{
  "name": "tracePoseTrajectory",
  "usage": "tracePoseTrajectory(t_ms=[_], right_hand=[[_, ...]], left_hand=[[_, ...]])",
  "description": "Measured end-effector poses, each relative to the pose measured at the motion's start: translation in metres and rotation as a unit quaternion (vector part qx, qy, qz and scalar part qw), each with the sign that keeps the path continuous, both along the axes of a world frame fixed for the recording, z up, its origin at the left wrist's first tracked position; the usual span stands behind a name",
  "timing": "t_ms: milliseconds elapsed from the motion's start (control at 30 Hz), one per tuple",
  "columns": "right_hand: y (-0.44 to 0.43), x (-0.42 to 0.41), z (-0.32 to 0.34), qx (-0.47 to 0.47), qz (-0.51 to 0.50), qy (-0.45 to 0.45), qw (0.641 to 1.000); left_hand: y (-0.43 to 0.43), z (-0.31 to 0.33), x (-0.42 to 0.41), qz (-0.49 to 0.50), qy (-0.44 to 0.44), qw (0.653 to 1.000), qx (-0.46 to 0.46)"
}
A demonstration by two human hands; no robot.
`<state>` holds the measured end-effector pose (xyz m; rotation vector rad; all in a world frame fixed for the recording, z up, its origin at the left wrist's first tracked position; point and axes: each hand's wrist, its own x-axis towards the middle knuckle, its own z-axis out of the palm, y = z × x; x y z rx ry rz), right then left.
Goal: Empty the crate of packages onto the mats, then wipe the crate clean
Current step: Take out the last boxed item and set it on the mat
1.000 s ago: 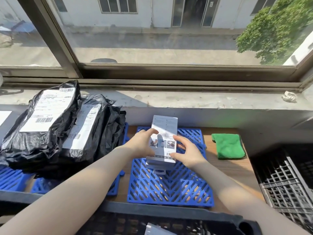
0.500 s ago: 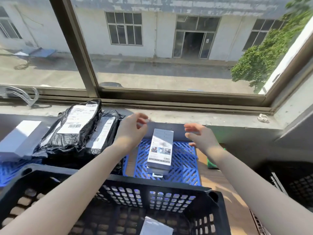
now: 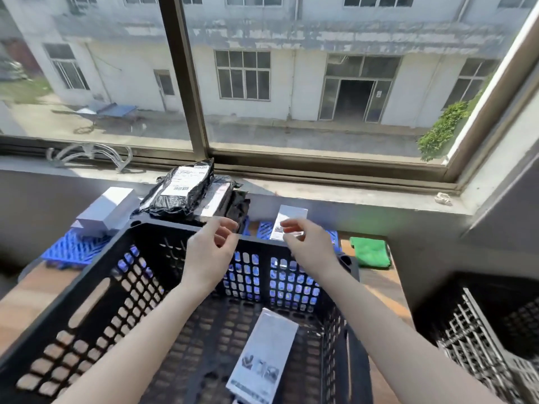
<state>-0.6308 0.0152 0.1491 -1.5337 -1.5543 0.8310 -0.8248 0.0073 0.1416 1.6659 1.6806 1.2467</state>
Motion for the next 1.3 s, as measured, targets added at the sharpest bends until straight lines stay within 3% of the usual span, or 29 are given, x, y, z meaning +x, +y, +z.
tracePoseTrajectory(t_ms=[167,433,733,1167,1300], right_hand=[[-0.040,-0.024,-0.053,-0.095,0.000,-0.061,0.994],[-0.074,-0.036,-0.143,-0.274,-0.012,-0.199,0.941],[-0.104,-0.055,-0.200,-0.374,-0.024,-0.224,0.900],[-0.101,-0.061,-0.191,-0.380,-0.024,-0.099,0.919],[-0.098,-0.065,-0.180,-0.345,-0.018,-0.120,0.931]], left_hand=[[-0.035,-0.063,-0.002,-0.044,0.026,0.989,-0.141],[-0.048,-0.147,-0.009,-0.173,0.109,0.916,-0.346],[-0.055,-0.191,-0.009,-0.256,0.197,0.858,-0.399],[-0.059,-0.180,-0.005,-0.245,0.124,0.837,-0.473],[-0.056,-0.173,-0.010,-0.216,0.122,0.845,-0.474]])
